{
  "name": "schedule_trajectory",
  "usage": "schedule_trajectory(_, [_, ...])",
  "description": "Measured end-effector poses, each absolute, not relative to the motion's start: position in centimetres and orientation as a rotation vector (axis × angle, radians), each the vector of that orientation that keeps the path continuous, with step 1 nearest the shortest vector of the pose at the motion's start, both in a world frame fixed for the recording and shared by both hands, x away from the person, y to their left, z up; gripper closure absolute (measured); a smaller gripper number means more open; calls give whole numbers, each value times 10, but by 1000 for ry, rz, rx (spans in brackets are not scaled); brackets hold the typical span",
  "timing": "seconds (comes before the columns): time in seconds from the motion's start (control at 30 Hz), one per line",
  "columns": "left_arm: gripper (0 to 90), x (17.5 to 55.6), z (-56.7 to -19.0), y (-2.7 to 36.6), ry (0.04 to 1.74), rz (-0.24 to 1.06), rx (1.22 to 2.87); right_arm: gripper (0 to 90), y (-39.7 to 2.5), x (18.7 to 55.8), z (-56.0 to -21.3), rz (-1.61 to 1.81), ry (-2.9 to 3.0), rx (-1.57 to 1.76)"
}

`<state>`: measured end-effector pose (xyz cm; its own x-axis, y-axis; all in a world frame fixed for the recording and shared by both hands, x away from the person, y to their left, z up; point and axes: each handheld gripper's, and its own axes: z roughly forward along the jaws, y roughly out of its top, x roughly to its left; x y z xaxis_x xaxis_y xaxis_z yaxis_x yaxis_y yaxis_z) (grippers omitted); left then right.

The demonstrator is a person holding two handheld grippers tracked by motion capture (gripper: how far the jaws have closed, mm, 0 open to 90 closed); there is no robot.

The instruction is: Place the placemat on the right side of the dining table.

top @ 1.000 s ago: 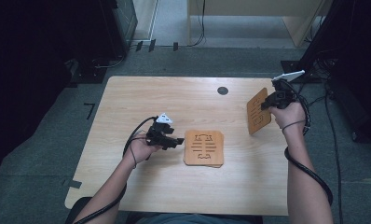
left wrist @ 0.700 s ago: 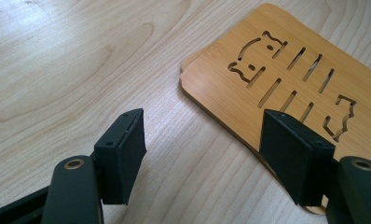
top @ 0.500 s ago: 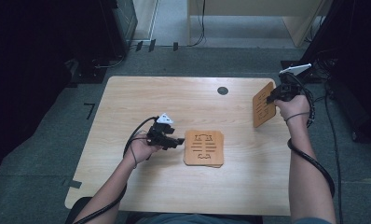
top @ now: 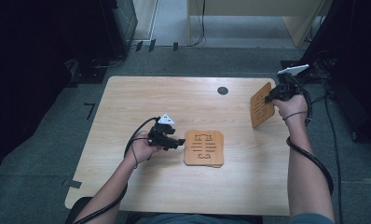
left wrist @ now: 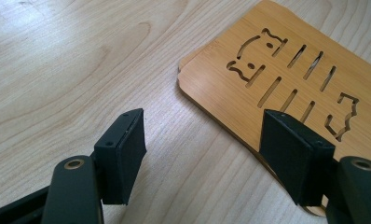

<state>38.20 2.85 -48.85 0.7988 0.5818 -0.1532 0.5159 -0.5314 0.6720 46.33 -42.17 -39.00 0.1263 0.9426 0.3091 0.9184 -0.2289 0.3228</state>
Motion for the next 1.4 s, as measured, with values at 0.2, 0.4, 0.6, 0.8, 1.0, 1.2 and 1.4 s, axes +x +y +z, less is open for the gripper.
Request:
schedule_trajectory(0.2, [304, 381, -489, 27, 801, 115, 2250, 877, -421, 473, -391, 707, 1918, 2325])
schedule_trajectory(0.4, [304, 381, -489, 28, 802, 119, 2251, 866, -421, 478, -393, 710, 1918, 2313])
schedule_trajectory(0.6, [304, 381, -489, 28, 800, 116, 2254, 802, -425, 477, -397, 729, 1917, 2297])
schedule_trajectory(0.8, [303, 380, -490, 26, 792, 113, 2261, 797, -429, 475, -402, 722, 1917, 2286])
schedule_trajectory(1.0, [302, 380, -491, 25, 789, 117, 2268, 769, -431, 474, -408, 731, 1915, 2288])
schedule_trajectory(1.2, [301, 380, -491, 25, 790, 118, 2266, 740, -431, 473, -413, 728, 1921, 2286])
schedule_trajectory(1.4, [301, 381, -491, 26, 787, 125, 2262, 708, -430, 473, -416, 710, 1927, 2264])
